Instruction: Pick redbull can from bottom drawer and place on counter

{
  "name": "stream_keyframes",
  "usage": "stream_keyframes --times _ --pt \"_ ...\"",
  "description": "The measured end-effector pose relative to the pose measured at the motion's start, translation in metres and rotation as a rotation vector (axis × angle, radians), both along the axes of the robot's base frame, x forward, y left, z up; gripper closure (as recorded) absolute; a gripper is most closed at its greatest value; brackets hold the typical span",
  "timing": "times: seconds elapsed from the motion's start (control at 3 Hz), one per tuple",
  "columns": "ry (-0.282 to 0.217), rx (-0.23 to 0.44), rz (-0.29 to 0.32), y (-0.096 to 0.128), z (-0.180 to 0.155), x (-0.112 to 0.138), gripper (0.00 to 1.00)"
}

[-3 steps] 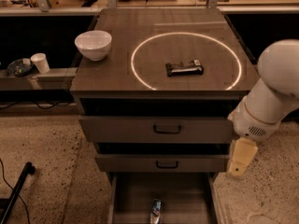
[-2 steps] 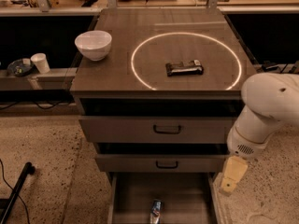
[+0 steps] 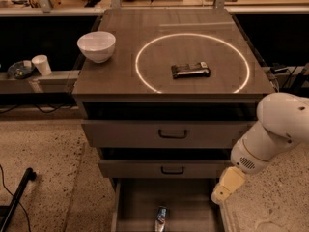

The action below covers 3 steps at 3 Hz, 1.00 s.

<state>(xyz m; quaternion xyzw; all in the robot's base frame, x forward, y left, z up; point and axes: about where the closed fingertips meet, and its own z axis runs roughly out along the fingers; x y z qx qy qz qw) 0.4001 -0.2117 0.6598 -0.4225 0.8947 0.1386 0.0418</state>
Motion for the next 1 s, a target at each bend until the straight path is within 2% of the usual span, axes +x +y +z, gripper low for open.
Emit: stream_keyframes --times 0.33,0.67,1.0 --pt "0.04 0.017 0.008 0.005 -0.011 0.001 0.0" --pt "0.064 0.075 -0.114 0.018 -0.03 0.003 0.0" --pt "0.046 0.123 -0.341 0.024 -0.046 0.007 0.0"
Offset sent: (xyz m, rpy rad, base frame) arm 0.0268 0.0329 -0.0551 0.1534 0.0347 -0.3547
